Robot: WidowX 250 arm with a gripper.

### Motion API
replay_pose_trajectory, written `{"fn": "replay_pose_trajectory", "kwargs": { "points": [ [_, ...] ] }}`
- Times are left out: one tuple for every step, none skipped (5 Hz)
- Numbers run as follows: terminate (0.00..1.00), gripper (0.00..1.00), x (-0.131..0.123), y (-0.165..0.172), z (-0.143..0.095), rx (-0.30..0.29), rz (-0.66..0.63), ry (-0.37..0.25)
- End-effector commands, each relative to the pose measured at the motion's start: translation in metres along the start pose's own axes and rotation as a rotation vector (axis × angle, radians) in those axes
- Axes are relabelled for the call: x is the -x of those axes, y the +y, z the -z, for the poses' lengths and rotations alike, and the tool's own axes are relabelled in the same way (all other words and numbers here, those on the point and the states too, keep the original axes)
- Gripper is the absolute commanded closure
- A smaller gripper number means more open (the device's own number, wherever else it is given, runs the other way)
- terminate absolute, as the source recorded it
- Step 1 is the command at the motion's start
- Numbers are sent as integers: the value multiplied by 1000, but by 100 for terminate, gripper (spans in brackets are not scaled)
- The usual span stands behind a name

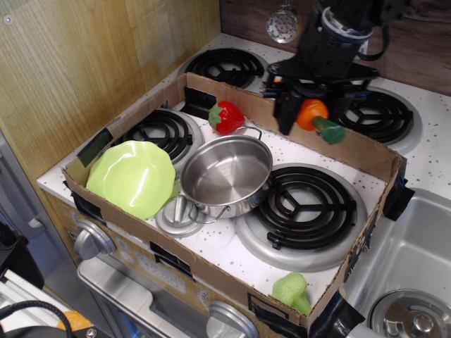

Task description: Take carrot off plate

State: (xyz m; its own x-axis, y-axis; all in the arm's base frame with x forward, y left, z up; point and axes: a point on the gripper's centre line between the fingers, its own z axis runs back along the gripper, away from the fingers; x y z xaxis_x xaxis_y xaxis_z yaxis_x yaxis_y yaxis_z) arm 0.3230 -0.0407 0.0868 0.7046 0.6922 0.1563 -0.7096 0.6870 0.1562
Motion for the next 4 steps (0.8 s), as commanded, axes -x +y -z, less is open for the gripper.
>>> {"fn": "replay_pose_trajectory", "kwargs": {
  "points": [
    [0,100,-16,-21,-9,204,9,-31],
    [0,100,-20,-25,6,270,-103,-40],
    [0,100,-25,-22,34,319,-225,-64],
    [0,100,-24,-23,53,377,-265,-48]
  ]
}}
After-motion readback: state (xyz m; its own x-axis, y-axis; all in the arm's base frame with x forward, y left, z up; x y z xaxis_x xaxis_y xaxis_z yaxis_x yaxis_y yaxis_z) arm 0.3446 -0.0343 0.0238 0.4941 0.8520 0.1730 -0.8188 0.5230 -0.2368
